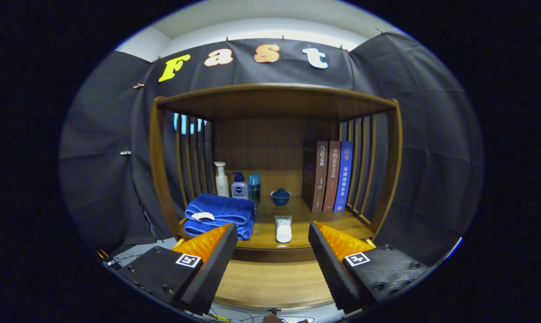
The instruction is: Pull open the drawer, take out the items inside it, and place them on the countertop above the cabinet.
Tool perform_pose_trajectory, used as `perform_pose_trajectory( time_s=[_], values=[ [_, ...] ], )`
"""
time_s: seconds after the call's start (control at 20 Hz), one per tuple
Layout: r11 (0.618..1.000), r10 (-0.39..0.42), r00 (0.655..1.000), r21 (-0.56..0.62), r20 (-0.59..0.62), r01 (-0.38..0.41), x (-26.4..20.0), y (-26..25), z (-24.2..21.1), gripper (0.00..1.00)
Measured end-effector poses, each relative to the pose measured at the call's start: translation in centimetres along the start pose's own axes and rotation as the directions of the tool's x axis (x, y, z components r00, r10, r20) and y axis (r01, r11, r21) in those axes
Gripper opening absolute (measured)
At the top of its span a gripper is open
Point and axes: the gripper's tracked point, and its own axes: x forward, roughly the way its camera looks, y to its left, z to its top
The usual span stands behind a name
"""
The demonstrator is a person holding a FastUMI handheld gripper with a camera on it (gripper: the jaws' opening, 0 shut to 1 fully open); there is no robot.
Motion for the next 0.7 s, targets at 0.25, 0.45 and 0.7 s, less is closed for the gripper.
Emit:
perform_pose_trajectory(
  time_s=[0.25, 0.45, 0.7],
  values=[
    [0.999, 0.000, 0.996, -0.036, 0.093, 0.004, -5.7, -0.1, -2.8, 1.00],
    [0.997, -0.030, 0.986, -0.063, 0.162, 0.041, -8.3, -1.9, -4.7, 0.99],
    [0.996, -0.044, 0.986, -0.069, 0.159, 0.056, -9.9, -5.3, -8.2, 0.99]
  ],
)
